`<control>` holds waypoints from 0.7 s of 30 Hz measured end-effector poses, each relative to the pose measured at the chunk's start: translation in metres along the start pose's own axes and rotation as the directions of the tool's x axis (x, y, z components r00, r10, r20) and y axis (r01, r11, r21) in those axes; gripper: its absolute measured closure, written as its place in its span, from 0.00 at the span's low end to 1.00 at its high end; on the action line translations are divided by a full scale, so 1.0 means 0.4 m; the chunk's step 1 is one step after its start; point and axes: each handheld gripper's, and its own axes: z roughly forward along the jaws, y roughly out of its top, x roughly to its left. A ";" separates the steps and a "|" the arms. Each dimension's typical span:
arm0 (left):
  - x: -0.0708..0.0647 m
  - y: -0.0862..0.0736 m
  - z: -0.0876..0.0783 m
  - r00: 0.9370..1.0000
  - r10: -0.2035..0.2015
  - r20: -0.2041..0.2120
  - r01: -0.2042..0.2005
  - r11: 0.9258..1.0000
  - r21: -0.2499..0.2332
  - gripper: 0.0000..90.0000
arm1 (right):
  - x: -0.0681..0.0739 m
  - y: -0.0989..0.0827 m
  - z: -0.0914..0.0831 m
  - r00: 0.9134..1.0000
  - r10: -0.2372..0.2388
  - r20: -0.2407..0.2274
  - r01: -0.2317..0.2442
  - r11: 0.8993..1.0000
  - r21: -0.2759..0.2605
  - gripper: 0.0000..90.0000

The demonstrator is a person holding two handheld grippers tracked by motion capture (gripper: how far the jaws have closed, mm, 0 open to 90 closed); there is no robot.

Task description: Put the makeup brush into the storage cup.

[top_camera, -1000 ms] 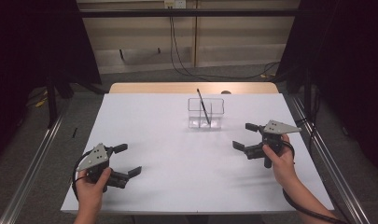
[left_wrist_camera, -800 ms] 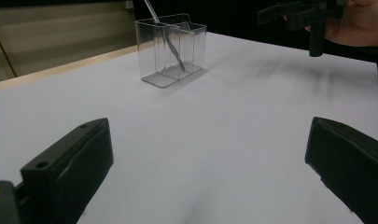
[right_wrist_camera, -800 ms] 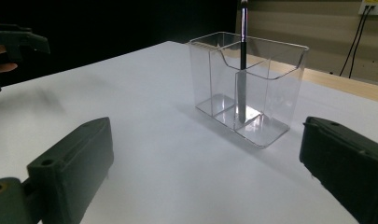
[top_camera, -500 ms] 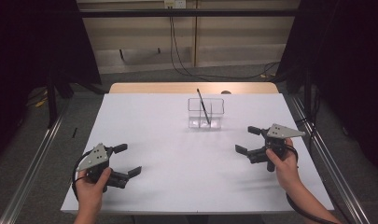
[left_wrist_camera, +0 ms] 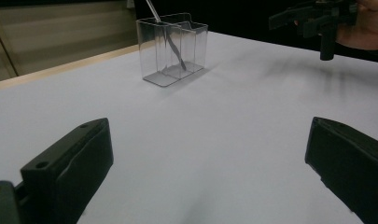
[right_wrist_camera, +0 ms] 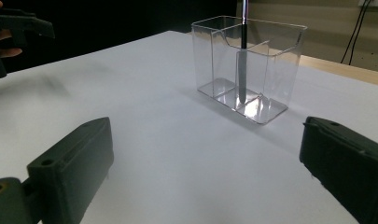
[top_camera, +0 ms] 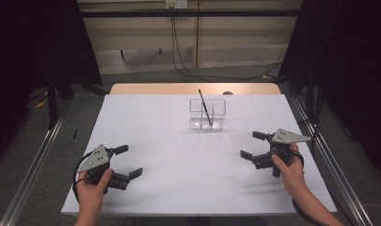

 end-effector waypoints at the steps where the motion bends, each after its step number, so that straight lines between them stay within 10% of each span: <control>1: 0.001 0.000 -0.001 1.000 0.004 0.001 -0.004 1.000 0.004 0.01 | -0.001 0.000 -0.001 1.000 0.000 0.000 0.000 1.000 -0.001 0.03; 21: 0.001 -0.001 0.000 1.000 -0.001 -0.003 0.001 1.000 0.003 0.01 | -0.005 -0.027 -0.042 1.000 0.005 0.023 -0.005 1.000 0.023 0.03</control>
